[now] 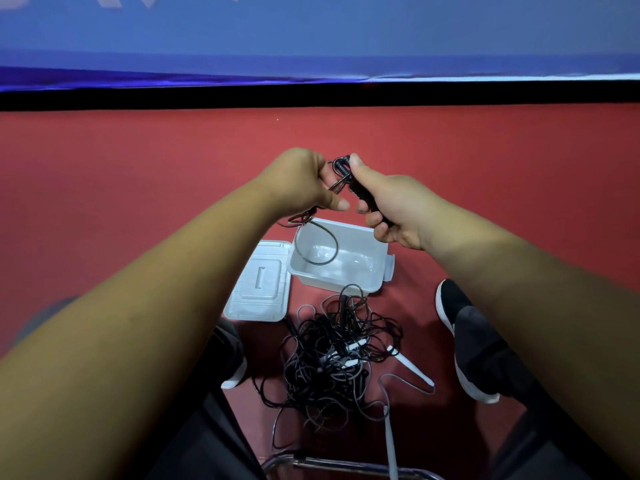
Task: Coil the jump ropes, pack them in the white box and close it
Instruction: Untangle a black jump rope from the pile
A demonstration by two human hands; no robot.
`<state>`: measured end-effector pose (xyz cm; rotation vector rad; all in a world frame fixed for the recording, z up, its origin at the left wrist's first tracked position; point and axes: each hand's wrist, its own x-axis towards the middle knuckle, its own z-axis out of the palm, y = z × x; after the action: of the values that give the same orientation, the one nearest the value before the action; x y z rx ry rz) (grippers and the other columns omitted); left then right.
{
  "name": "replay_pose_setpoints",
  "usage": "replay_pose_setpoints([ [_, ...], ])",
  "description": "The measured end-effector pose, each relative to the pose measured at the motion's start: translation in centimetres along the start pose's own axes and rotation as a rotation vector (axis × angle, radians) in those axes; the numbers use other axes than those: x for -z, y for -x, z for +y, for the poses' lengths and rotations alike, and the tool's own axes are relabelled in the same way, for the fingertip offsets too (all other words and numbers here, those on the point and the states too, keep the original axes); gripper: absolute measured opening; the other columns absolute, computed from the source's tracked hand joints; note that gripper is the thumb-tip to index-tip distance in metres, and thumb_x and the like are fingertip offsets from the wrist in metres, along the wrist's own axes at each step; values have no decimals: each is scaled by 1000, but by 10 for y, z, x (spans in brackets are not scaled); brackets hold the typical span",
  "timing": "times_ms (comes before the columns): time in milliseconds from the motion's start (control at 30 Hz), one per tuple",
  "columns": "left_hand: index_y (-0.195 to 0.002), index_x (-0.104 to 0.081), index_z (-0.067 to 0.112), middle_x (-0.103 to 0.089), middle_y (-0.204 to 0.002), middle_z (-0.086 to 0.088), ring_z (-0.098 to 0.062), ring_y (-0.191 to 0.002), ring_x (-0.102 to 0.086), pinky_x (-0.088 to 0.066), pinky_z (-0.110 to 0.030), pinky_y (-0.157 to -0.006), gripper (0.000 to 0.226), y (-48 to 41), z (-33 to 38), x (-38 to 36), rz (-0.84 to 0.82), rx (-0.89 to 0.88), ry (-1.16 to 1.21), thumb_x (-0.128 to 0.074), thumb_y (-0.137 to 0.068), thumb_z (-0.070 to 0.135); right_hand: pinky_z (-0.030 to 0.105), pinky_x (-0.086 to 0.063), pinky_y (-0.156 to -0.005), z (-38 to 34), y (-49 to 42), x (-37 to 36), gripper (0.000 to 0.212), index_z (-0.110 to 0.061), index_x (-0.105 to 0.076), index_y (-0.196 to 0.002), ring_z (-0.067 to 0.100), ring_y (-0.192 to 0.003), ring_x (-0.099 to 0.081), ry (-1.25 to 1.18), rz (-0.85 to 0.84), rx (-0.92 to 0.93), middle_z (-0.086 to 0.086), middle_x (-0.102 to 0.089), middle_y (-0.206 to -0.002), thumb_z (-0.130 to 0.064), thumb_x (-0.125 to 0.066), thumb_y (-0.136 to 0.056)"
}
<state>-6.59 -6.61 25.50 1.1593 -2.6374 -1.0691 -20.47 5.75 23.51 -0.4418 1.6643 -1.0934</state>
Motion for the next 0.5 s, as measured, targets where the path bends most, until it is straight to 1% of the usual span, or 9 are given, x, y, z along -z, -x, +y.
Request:
replay_pose_setpoints([
  [100,-86,-69,9,-66,-64,3,-15,-54,-55,-46,-26,-60,43,0,-5,-3,-43,61,12,-93,-73,43,22,-35,-47,3,1,-3,60,-21,-68,-103,10,-47,-38,-27,14,-11,-1,-58,-77,-78,-68,-85],
  [167,-85,-72,11,-66,-61,4,-14,-53,-54,-46,-27,-60,42,3,-6,-5,-66,41,-24,-83,-83,51,22,-36,-47,5,0,-2,55,-22,-69,-104,11,-47,-38,-50,29,-23,-1,-58,-76,-74,-71,-86],
  [200,-84,-74,12,-65,-60,3,-14,-53,-54,-46,-26,-59,41,5,-6,-5,-91,24,-12,-78,-88,53,21,-36,-46,6,-1,-1,53,-22,-70,-104,11,-46,-38,-59,37,-27,-1,-58,-75,-72,-71,-86],
  [233,-84,-75,11,-64,-60,2,-13,-53,-54,-46,-25,-58,42,7,-5,-6,-135,11,57,-72,-93,52,21,-36,-46,6,-2,0,52,-23,-70,-103,11,-46,-39,-70,43,-28,-2,-58,-75,-71,-71,-85],
  [300,-93,-74,6,-65,-67,0,-12,-57,-56,-48,-24,-58,41,10,-5,-5,-254,7,307,-61,-103,43,21,-36,-45,5,-3,1,51,-23,-69,-102,10,-47,-39,-99,58,-30,-2,-59,-75,-71,-71,-85],
  [367,-108,-71,3,-73,-84,-3,-12,-71,-64,-54,-24,-68,33,9,-7,1,-382,18,489,-51,-110,30,21,-36,-45,4,-3,3,51,-22,-69,-102,10,-47,-40,-112,75,-27,-2,-59,-75,-71,-72,-85],
  [433,-121,-68,5,-76,-103,-4,-13,-92,-72,-58,-24,-83,25,8,-12,8,-507,29,561,-46,-111,13,21,-35,-45,3,-2,5,50,-22,-68,-100,10,-48,-40,-114,77,-19,-2,-59,-74,-70,-72,-86],
  [467,-125,-65,5,-76,-109,-6,-15,-101,-72,-59,-23,-88,25,8,-14,10,-567,31,588,-45,-109,4,21,-35,-45,3,-2,6,49,-22,-68,-100,10,-48,-40,-111,71,-15,-2,-59,-74,-69,-72,-87],
  [500,-128,-63,4,-76,-113,-8,-17,-107,-72,-58,-23,-90,29,8,-16,11,-616,28,607,-46,-107,-4,21,-35,-45,3,-2,6,49,-22,-68,-99,10,-48,-40,-105,64,-12,-2,-59,-74,-69,-73,-87],
])
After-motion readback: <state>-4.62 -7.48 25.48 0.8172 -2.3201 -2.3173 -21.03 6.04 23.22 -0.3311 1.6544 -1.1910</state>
